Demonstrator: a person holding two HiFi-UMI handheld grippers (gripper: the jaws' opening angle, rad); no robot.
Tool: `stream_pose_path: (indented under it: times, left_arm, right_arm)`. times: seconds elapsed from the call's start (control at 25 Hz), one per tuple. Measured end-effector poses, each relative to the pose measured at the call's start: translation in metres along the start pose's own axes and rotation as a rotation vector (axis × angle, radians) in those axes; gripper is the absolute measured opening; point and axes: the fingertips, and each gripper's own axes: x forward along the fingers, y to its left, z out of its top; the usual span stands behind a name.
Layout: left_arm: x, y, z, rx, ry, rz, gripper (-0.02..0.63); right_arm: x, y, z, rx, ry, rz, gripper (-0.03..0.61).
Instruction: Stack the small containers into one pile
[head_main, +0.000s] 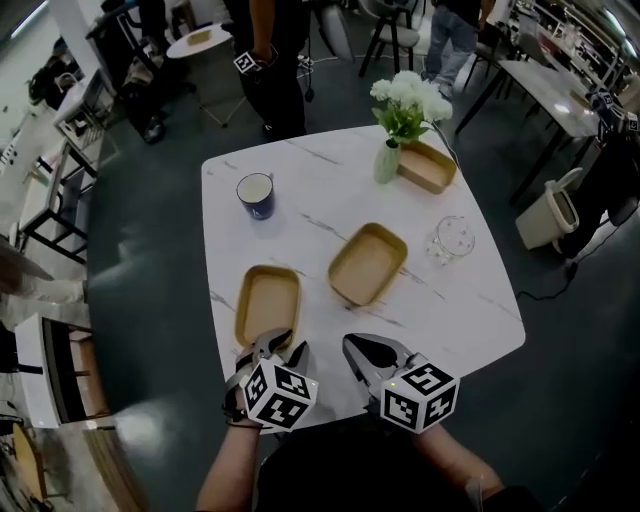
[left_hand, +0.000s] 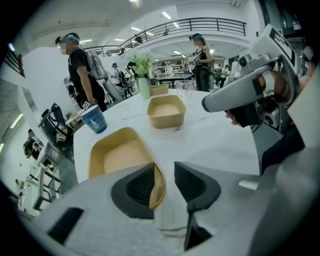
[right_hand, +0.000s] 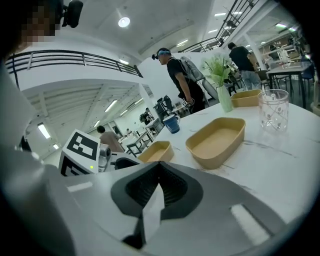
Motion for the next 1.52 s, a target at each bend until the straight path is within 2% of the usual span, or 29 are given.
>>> stream_pose_path:
  times: [0.16, 0.28, 0.44, 0.8, 0.96, 1.08, 1.32, 1.52]
  left_arm:
    - [0.002, 0.005, 0.001, -0.043, 0.009, 0.062, 0.104]
    - [0.003, 0.01, 0.002, -0.074, 0.006, 0.11, 0.054]
    - [0.002, 0.011, 0.005, -0.1, 0.006, 0.141, 0.032]
    - [-0.017, 0.019, 0.025, -0.16, -0.087, 0.23, 0.018]
    - [-0.025, 0.014, 0.046, -0.17, -0.143, 0.209, 0.018]
    - [-0.029, 0.009, 0.069, -0.139, -0.172, 0.193, 0.018]
    - [-0.02, -0.007, 0.12, -0.101, -0.226, 0.117, 0.02]
    - [0.0, -0.026, 0.154, -0.045, -0.239, 0.062, 0.02]
  right_arm:
    - [0.003, -0.004, 0.006, -0.016, 0.031, 0.052, -0.003]
    - [0.005, -0.006, 0.008, -0.03, 0.057, 0.088, -0.003]
    - [0.007, -0.01, 0.011, -0.04, 0.08, 0.13, -0.003]
    - [0.013, -0.012, 0.02, -0.066, 0.108, 0.199, -0.003]
    - [0.015, -0.018, 0.023, -0.078, 0.116, 0.199, -0.003]
    - [0.013, -0.027, 0.026, -0.081, 0.117, 0.179, -0.003]
    - [-0.003, -0.057, 0.038, -0.093, 0.085, 0.096, -0.003]
    - [-0.026, -0.088, 0.045, -0.076, 0.052, 0.015, -0.003]
